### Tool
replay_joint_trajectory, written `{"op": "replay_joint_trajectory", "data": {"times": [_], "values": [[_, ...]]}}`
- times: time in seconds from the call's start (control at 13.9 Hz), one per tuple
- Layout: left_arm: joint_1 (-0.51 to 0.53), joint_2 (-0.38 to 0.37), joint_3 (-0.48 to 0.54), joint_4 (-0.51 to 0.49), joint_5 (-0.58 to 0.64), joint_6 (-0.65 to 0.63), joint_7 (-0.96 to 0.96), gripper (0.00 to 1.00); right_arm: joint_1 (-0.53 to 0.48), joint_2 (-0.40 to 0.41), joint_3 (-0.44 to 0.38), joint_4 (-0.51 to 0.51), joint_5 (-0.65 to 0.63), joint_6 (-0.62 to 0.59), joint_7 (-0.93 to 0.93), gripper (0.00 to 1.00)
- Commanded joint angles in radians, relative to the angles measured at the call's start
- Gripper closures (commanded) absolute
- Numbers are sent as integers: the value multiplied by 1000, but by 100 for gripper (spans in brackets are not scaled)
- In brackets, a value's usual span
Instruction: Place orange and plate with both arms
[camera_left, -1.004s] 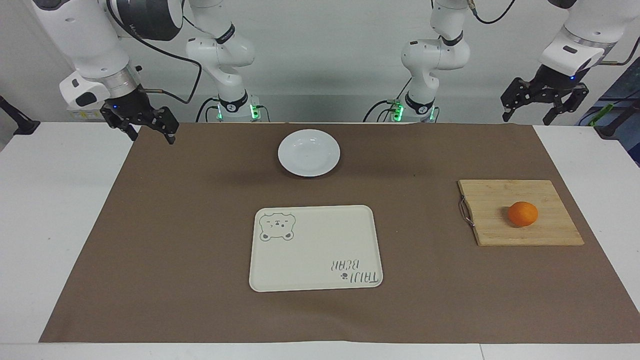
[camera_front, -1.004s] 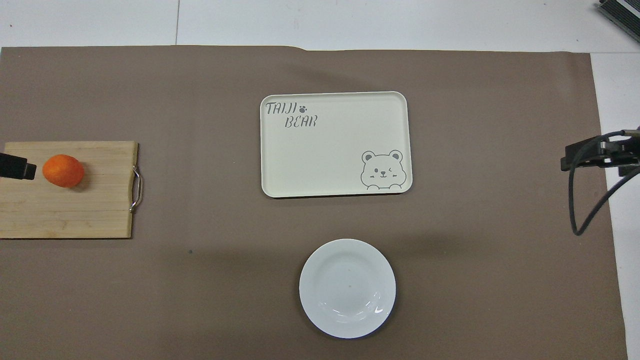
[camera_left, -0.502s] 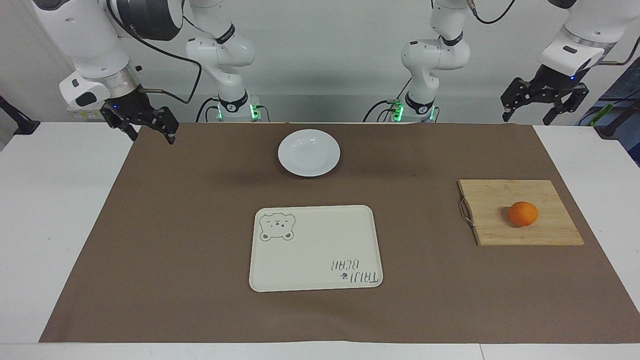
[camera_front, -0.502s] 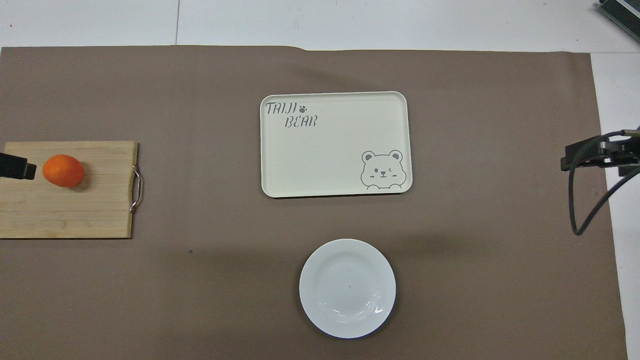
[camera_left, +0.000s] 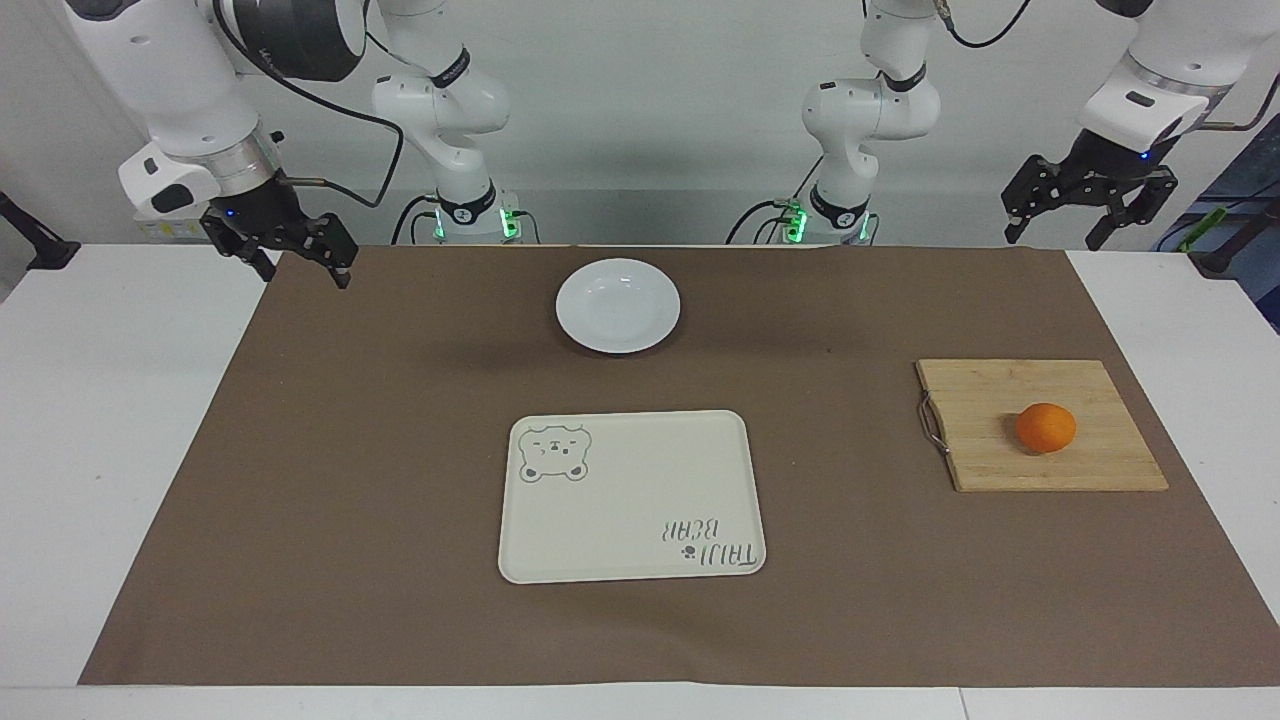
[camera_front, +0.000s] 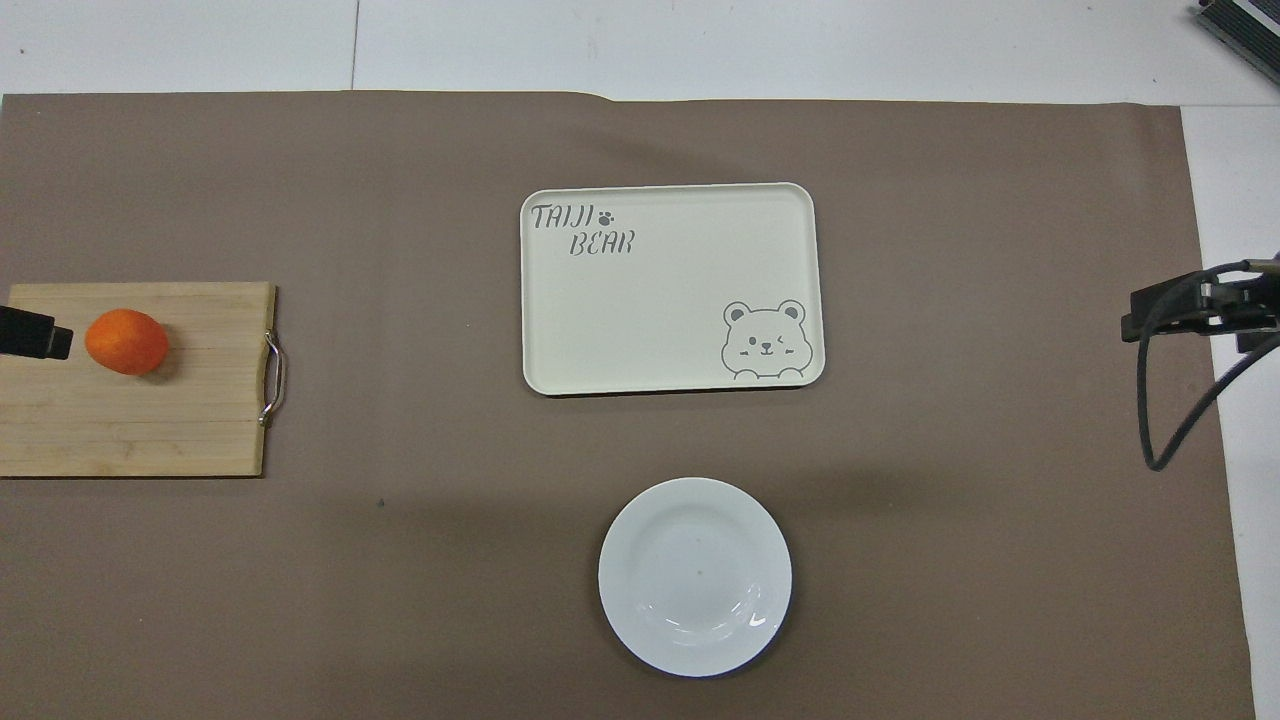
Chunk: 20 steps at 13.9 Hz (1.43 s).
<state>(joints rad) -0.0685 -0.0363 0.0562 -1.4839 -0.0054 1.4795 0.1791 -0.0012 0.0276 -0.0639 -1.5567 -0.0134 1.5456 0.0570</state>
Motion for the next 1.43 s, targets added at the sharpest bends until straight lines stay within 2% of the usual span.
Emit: {"op": "replay_joint_trajectory", "data": {"times": [0.0, 0.79, 1.36], "values": [[4, 6, -3, 13, 15, -11, 2, 0, -5, -8, 4, 3, 23, -10, 9, 0], [4, 6, -3, 13, 15, -16, 0, 0, -5, -8, 4, 3, 23, -10, 7, 0], [7, 6, 1, 4, 4, 54, 19, 0, -5, -8, 4, 3, 23, -10, 7, 0]]}}
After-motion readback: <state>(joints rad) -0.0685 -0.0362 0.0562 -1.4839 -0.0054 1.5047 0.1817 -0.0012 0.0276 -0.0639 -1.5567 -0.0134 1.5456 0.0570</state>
